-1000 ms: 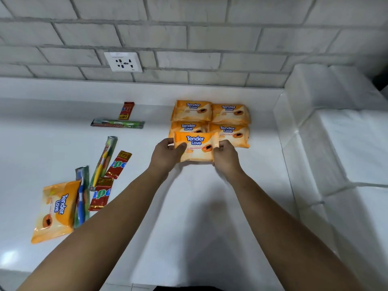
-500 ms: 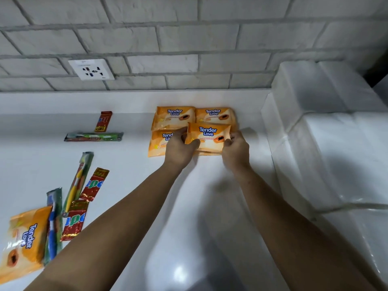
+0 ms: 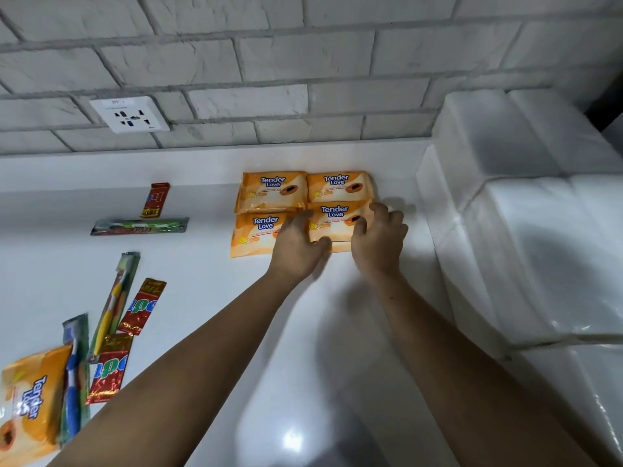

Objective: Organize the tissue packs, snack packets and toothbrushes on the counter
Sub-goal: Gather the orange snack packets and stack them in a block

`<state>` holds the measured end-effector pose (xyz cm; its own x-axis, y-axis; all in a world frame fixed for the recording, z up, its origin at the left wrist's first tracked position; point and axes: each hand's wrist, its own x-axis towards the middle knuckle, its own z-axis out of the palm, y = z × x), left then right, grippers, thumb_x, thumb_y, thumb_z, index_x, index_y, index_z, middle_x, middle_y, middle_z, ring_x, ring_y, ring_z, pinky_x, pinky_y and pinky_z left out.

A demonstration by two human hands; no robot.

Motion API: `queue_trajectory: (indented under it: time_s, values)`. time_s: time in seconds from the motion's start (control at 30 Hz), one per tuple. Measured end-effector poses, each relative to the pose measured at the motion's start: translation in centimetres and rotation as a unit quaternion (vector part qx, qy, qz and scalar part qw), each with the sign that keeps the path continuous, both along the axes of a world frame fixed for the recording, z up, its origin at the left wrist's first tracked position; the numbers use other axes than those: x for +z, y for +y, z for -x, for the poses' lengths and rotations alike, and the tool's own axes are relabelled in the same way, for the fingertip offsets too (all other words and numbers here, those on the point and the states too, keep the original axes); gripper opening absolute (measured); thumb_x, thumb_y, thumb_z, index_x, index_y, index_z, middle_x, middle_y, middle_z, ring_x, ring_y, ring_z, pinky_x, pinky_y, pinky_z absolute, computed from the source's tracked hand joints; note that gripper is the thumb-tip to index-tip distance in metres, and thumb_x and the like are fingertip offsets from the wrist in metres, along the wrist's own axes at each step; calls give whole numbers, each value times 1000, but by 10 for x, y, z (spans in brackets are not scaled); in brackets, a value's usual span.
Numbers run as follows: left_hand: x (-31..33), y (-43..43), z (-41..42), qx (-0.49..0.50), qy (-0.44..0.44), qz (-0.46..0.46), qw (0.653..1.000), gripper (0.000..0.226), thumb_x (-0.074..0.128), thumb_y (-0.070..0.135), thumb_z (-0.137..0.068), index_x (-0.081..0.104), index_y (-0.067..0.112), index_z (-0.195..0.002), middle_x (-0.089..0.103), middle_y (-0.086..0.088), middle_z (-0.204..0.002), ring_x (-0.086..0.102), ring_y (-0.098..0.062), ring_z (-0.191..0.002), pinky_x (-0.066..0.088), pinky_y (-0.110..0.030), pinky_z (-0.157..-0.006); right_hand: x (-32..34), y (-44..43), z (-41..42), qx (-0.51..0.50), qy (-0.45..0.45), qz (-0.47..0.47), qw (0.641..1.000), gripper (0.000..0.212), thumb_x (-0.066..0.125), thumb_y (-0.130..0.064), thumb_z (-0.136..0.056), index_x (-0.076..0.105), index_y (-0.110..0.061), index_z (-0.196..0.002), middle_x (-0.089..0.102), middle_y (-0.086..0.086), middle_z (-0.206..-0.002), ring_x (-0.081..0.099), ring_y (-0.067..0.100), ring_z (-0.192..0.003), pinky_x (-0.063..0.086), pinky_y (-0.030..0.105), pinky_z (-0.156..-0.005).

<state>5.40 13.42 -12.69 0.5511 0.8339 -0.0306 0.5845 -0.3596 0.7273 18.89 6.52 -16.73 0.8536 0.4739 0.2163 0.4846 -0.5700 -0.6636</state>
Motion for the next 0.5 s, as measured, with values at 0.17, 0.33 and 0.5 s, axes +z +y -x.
queue_trajectory:
  time_s: [0.17, 0.33, 0.5]
  values:
    - [-1, -2, 1, -39, 35, -21, 998, 65, 78, 25, -91, 51, 9, -147, 59, -13, -143, 59, -32, -125, 49, -36, -101, 0, -9, 5, 24, -36, 38, 998, 33, 65, -30, -91, 67, -15, -120, 55, 19, -118, 53, 38, -102, 53, 47, -81]
    - [2, -1, 5, -55, 44, -20, 997, 62, 76, 31, -91, 52, 12, -145, 62, -9, -141, 63, -30, -122, 55, -41, -99, 1, -14, 6, 21, -32, 50, 998, 31, 64, -32, -93, 69, -17, -120, 54, 17, -119, 52, 37, -106, 54, 48, -83]
    - [10, -3, 16, -42, 3, -22, 999, 57, 76, 27, -91, 53, 16, -143, 65, -6, -136, 63, -25, -119, 54, -36, -97, 9, -14, 14, 6, -58, 43, 997, 35, 61, -34, -90, 69, -18, -121, 54, 16, -118, 51, 37, -106, 49, 50, -83]
